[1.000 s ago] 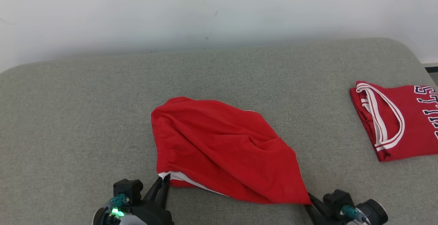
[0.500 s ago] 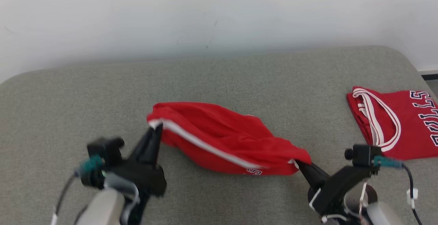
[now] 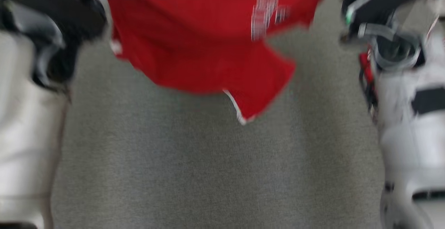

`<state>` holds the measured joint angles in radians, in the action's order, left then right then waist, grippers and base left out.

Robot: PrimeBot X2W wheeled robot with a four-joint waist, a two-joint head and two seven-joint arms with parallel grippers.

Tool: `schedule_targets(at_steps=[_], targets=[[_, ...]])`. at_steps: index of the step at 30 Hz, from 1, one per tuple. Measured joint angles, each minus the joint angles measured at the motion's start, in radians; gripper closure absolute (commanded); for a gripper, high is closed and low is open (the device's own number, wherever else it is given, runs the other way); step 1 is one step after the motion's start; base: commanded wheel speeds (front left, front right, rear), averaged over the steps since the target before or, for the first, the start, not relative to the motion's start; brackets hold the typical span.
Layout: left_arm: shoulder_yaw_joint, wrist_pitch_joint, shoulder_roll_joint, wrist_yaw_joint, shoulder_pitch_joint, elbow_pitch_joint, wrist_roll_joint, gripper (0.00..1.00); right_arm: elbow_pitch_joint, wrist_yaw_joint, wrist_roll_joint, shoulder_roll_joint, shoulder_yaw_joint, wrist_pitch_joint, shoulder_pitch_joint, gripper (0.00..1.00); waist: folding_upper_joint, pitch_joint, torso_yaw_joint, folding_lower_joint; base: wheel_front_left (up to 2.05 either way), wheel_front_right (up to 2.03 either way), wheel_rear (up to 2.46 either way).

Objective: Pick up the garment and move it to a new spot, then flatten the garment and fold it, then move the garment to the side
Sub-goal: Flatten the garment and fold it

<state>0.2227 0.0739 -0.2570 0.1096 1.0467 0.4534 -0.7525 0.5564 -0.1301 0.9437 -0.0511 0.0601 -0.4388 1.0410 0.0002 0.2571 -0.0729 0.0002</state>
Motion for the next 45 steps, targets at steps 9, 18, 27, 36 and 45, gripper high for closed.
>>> schedule_targets(at_steps=[9, 18, 27, 36, 45], targets=[[-0.115, -0.128, 0.027, -0.041, 0.295, 0.007, -0.043, 1.0, 0.172, -0.002, -0.03, 0.007, -0.029, 0.413, 0.49, 1.0, 0.0001, 0.223, -0.02, 0.0002, 0.0, 0.0, 0.0], [-0.125, -0.241, 0.045, 0.004, 0.274, 0.086, -0.068, 1.0, 0.336, -0.002, -0.024, 0.009, -0.117, 0.499, 0.503, 1.0, 0.0001, 0.374, -0.027, 0.0001, 0.0, 0.0, 0.0], [-0.068, -0.288, 0.062, 0.021, 0.031, 0.104, -0.156, 1.0, 0.324, -0.002, -0.012, -0.021, -0.229, 0.357, 0.275, 1.0, 0.0, 0.38, -0.024, -0.0003, 0.0, 0.0, 0.0], [-0.009, -0.32, 0.026, 0.022, -0.252, 0.038, -0.209, 1.0, 0.095, -0.002, 0.06, -0.113, -0.285, 0.156, -0.046, 1.0, -0.0003, 0.257, -0.02, -0.0005, 0.0, 0.0, 0.0], [0.031, -0.332, 0.017, 0.023, -0.598, 0.026, -0.171, 1.0, -0.197, -0.002, 0.039, -0.217, -0.256, -0.124, -0.478, 1.0, -0.0004, 0.072, -0.022, -0.0007, 0.0, 0.0, 0.0]])
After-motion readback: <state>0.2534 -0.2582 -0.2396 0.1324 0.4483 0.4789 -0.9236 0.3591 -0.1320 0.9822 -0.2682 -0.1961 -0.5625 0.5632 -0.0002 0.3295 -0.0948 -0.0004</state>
